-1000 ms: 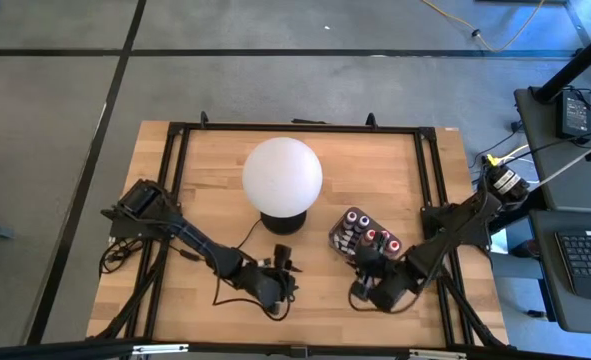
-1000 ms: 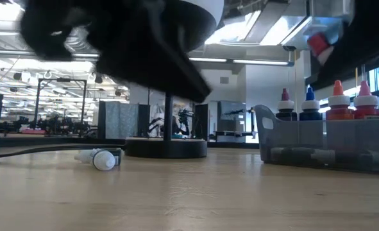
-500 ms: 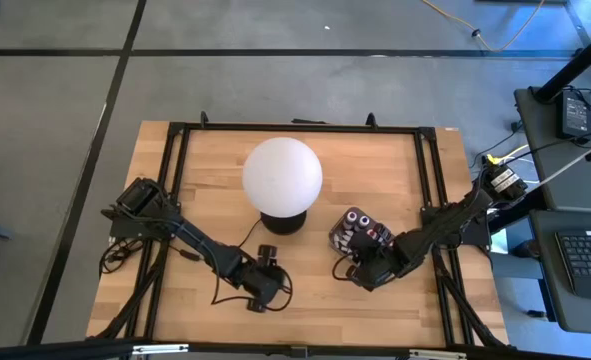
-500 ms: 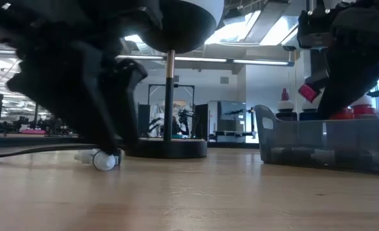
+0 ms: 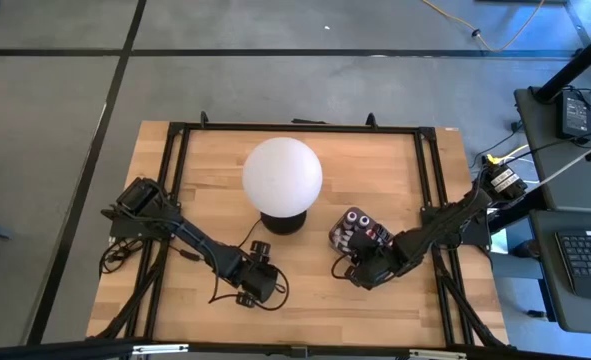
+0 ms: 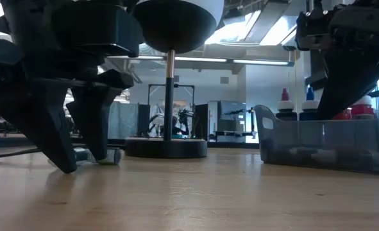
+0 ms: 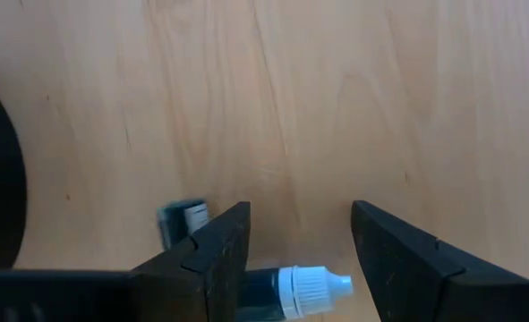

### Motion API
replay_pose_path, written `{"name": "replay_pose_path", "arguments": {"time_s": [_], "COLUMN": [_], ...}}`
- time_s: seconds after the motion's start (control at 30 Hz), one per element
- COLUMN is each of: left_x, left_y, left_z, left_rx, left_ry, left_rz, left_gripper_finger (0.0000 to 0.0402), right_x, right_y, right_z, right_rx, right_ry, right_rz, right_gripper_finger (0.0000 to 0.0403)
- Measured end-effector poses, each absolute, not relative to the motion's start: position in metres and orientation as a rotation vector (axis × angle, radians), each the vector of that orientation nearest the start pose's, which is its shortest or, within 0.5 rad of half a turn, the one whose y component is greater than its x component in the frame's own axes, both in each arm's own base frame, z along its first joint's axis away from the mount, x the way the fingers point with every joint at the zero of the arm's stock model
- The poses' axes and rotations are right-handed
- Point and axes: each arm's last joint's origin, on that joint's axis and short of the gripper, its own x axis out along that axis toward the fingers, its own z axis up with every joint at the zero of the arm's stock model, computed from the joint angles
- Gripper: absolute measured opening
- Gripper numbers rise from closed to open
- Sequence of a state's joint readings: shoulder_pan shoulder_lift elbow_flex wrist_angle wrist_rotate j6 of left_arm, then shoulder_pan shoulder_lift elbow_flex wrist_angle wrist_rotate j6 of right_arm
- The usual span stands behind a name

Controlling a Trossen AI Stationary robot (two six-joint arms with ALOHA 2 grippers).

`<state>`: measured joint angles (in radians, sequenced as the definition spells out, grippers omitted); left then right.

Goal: Pick & Place food coloring
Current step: Put the small blue food coloring bottle into the black container

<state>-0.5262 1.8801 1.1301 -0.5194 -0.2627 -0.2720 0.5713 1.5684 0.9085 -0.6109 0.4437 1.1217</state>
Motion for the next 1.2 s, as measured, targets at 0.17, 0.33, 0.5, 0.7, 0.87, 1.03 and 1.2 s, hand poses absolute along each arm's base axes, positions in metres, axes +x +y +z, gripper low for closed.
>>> {"name": "replay_pose_path", "arguments": {"time_s": [0.17,0.33,0.5,0.7,0.87,1.03,1.2], "left_x": [0.305,0.305,0.304,0.302,0.300,0.298,0.298], "left_y": [-0.169,-0.169,-0.169,-0.169,-0.168,-0.167,-0.168], "left_z": [0.140,0.140,0.140,0.140,0.140,0.139,0.139], "left_rx": [0.253,0.254,0.252,0.263,0.274,0.291,0.364], "left_ry": [1.195,1.201,1.209,1.234,1.258,1.270,1.267], "left_rz": [-0.087,-0.088,-0.094,-0.114,-0.118,-0.120,-0.175], "left_gripper_finger": [0.0181,0.0170,0.0162,0.0152,0.0146,0.0145,0.0144], "right_x": [0.240,0.241,0.241,0.248,0.258,0.262,0.262], "right_y": [0.140,0.140,0.140,0.144,0.153,0.162,0.165], "right_z": [0.175,0.175,0.175,0.188,0.212,0.225,0.226], "right_rx": [0.388,0.394,0.397,0.395,0.318,0.272,0.265], "right_ry": [0.990,0.984,0.981,0.959,0.874,0.816,0.805], "right_rz": [-0.491,-0.485,-0.481,-0.460,-0.404,-0.335,-0.313], "right_gripper_finger": [0.0091,0.0092,0.0092,0.0092,0.0092,0.0092,0.0092]}}
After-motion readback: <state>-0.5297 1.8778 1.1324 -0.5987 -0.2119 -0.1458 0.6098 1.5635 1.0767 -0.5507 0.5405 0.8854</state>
